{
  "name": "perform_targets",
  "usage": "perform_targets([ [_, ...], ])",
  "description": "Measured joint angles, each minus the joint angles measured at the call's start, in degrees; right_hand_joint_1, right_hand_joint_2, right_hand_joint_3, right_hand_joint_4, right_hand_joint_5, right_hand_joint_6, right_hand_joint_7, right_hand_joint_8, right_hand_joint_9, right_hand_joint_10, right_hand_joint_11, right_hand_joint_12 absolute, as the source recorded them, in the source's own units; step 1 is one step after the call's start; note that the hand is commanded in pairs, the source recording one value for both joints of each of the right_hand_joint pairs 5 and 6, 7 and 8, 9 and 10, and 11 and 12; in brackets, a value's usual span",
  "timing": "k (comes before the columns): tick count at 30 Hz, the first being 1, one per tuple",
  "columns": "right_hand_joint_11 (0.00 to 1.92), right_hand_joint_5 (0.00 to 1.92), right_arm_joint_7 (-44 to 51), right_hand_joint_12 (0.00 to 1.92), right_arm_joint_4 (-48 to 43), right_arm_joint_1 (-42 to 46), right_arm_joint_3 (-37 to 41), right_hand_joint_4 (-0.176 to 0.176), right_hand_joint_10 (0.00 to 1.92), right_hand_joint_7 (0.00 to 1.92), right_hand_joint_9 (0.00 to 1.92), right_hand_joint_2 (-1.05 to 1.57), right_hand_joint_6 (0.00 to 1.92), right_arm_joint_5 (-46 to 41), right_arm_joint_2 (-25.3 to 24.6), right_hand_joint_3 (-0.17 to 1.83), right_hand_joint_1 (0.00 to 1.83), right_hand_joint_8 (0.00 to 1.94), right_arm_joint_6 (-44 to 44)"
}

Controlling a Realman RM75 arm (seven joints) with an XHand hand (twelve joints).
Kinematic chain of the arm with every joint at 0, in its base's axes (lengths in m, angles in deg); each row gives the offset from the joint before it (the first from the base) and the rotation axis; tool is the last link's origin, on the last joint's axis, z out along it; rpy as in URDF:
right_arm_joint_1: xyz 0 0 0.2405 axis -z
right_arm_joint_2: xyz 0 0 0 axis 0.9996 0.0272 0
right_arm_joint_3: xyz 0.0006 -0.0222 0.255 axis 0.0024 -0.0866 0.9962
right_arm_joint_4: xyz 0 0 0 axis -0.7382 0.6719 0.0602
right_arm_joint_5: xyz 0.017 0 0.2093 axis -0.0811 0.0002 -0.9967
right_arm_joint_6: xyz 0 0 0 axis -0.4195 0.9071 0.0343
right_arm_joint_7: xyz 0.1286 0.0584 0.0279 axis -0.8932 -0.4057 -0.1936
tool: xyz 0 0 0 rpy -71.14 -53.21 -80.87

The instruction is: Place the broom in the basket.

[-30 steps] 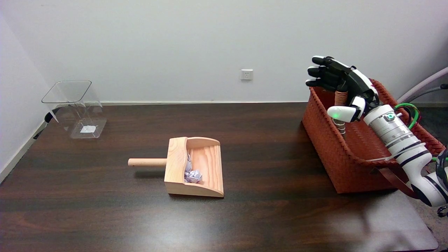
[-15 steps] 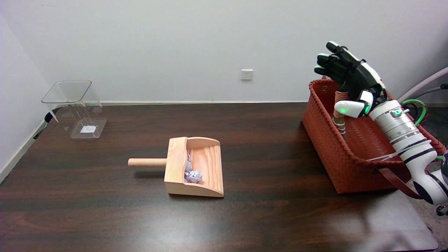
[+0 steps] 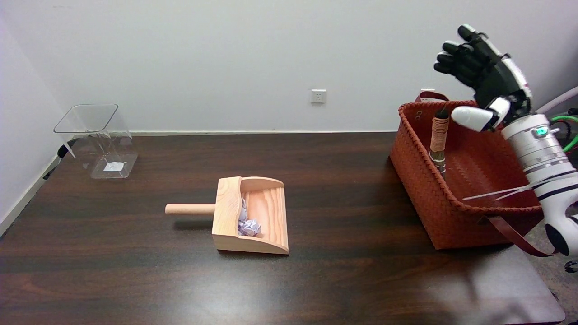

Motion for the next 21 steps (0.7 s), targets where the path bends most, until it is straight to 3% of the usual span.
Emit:
perform_targets([
  [1, 0.74, 0.58, 0.5, 0.74, 0.1, 0.1, 0.6, 0.000, 0.80, 0.99, 0.80, -0.32, 0.58, -0.5, 0.0, 0.99, 1.24, 0.99, 0.1],
  [2, 0.79, 0.65, 0.9, 0.79, 0.1, 0.3, 1.1, 0.000, 0.86, 1.05, 0.86, -0.31, 0.65, -0.9, 0.0, 1.01, 1.23, 1.05, 0.3],
  [6, 0.87, 0.73, 3.0, 0.87, 0.1, 1.2, 3.2, 0.000, 0.93, 1.11, 0.93, -0.31, 0.73, -2.3, -0.3, 1.07, 1.24, 1.11, 1.1],
  [21, 0.86, 0.56, 9.7, 0.86, -0.7, 5.7, 10.2, 0.000, 0.84, 1.04, 0.84, -0.33, 0.56, -6.1, -2.1, 1.15, 1.21, 1.04, 8.0],
])
